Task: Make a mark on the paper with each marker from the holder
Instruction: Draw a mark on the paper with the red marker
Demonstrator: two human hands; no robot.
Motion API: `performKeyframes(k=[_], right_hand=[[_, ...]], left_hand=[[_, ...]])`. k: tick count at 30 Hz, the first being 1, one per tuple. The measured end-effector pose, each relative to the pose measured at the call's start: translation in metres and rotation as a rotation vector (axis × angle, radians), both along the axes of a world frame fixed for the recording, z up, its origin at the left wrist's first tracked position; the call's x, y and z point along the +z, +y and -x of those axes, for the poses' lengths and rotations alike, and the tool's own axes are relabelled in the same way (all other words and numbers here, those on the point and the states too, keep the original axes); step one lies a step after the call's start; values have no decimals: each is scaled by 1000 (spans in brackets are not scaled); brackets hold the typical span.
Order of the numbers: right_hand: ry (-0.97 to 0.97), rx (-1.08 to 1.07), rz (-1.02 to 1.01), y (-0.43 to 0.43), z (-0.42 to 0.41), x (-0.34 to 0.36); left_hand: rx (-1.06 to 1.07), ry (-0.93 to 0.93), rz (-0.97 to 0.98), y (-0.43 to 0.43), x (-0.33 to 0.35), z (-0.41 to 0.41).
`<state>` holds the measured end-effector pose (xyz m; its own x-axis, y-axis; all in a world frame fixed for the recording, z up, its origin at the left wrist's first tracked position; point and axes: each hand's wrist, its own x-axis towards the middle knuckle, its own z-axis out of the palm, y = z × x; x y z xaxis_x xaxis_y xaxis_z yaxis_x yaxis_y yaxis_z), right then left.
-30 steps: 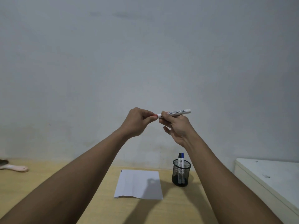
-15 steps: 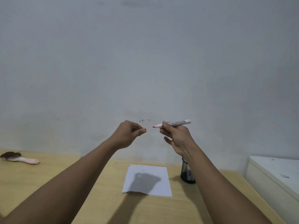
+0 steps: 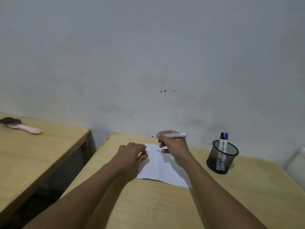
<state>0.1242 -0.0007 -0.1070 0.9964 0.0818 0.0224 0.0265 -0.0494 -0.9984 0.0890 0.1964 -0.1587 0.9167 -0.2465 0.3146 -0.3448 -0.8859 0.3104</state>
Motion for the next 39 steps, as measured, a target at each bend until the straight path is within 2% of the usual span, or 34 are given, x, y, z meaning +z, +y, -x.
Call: performKeyframes(k=[4, 15, 20, 27, 39], right_hand=[[17, 33, 64, 11, -33, -26], [-14, 13, 175, 31, -78, -76], [-71, 11, 198, 29, -83, -84], [-65, 10, 160, 30, -87, -87], [-95, 38, 223, 30, -89, -88]], left_hand=[[-44, 66, -107, 1, -18, -14], [-44, 91, -16, 6, -36, -25], [-27, 125, -12, 6, -37, -28], [-25, 119, -12, 6, -37, -27], [-25, 106, -20, 6, -35, -25]])
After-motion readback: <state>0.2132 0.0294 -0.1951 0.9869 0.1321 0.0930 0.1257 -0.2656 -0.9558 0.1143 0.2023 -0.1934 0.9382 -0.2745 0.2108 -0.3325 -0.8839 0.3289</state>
